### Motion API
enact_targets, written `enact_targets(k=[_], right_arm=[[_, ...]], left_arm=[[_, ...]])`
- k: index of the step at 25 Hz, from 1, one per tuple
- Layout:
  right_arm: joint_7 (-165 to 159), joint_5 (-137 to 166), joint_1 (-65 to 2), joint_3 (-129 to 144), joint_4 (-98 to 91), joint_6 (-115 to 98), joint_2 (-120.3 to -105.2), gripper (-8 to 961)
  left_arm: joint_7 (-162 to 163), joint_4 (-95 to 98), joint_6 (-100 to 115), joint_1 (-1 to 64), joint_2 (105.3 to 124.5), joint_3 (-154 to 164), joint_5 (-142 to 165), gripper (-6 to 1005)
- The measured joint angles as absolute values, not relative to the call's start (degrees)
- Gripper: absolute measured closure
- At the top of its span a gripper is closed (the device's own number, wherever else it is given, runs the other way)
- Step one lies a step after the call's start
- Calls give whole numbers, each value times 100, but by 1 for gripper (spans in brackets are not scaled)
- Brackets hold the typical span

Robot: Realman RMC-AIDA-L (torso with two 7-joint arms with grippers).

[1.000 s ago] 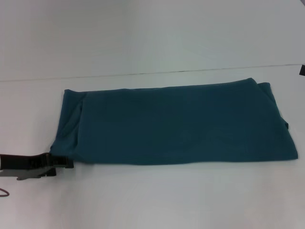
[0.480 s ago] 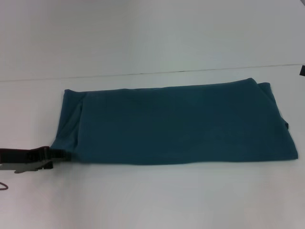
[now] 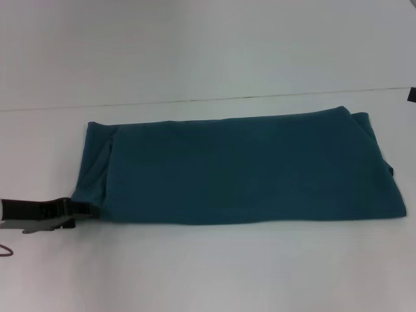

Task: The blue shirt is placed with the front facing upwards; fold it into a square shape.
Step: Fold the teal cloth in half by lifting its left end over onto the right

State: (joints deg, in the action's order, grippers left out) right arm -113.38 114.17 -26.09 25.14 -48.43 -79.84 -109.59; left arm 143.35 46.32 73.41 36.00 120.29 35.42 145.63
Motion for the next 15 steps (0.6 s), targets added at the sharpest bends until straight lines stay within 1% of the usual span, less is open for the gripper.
enact_targets(k=[4, 15], right_arm=[[-11338, 11417, -2611, 2513, -4843, -7982, -10959, 37], [-11365, 11417, -2613, 2514, -4843, -7962, -10959, 38]], left_arm=[[14341, 4664, 7368, 3606, 11993, 3537, 14563, 361], [14443, 5002, 7286, 3544, 11969, 3472, 14562, 360]])
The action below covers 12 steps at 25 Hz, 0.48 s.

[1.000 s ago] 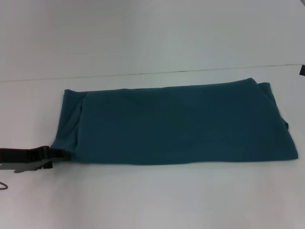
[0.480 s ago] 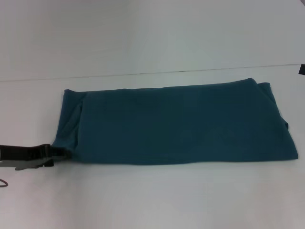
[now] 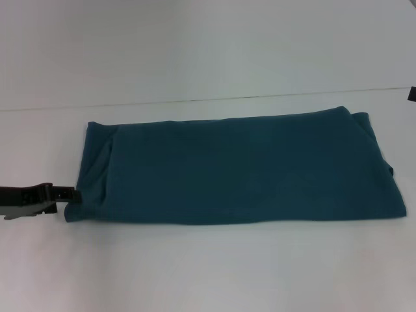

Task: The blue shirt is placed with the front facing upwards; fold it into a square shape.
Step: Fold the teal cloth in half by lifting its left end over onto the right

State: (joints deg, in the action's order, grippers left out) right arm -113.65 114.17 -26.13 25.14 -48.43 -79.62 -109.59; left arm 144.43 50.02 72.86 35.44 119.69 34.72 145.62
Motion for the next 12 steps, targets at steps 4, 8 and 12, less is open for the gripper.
enact_targets(k=[4, 8, 12], right_arm=[[-11402, 11417, -2619, 2520, -4842, -7952, -10959, 39], [-11406, 11417, -2619, 2523, -4843, -7936, -10962, 39], [-11407, 11416, -2622, 2530, -4822, -7932, -10965, 39]], left_arm=[[14433, 5016, 7329, 3561, 11962, 3471, 14514, 360], [14385, 5018, 7343, 3618, 11964, 3506, 14410, 360], [14213, 5009, 7367, 3664, 11992, 3548, 14094, 361]])
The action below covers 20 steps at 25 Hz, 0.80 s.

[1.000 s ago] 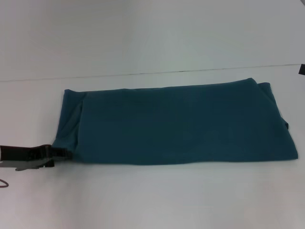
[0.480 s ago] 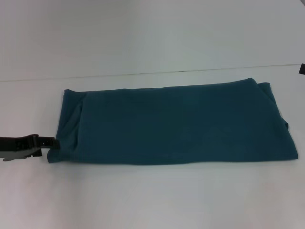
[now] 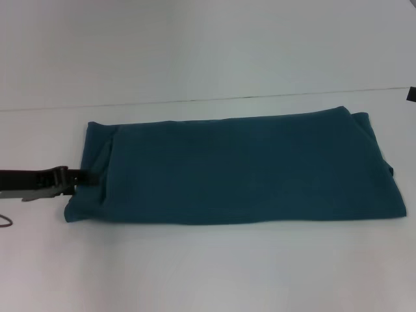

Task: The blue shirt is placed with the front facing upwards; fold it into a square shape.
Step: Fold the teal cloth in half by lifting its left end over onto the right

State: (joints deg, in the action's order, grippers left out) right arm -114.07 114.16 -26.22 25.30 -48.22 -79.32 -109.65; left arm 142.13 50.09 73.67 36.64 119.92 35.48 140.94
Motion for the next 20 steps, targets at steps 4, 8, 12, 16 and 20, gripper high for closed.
enact_targets(k=[4, 8, 12, 16, 20], right_arm=[[-11408, 11416, -2637, 2557, -4794, -7907, -10977, 39], [-11408, 11416, -2647, 2563, -4792, -7894, -11002, 39], [-11423, 11417, -2668, 2571, -4795, -7887, -11017, 40], [-11434, 11418, -2688, 2571, -4798, -7888, -11024, 40], [-11434, 11423, -2718, 2570, -4797, -7888, -11029, 40]], left_arm=[[13915, 4801, 7327, 3685, 12047, 3551, 13872, 361], [13665, 4484, 7068, 3686, 12143, 3569, 13820, 361], [13519, 4358, 6981, 3645, 12208, 3594, 13816, 360], [13500, 4356, 7014, 3574, 12222, 3603, 13900, 361], [13490, 4357, 7074, 3497, 12225, 3604, 13911, 360]])
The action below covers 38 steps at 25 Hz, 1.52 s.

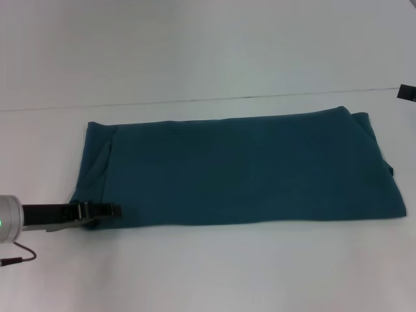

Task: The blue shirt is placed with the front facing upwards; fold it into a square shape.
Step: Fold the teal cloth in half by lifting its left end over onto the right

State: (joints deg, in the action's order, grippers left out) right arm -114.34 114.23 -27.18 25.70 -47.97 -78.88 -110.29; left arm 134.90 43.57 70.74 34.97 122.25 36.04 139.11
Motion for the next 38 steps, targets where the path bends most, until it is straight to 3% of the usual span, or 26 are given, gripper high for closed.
enact_targets(k=[38], right_arm=[[-11434, 11434, -2818, 2584, -4781, -7839, -11064, 42]], left_arm=[[13350, 4590, 6978, 3225, 12236, 3586, 13783, 361]])
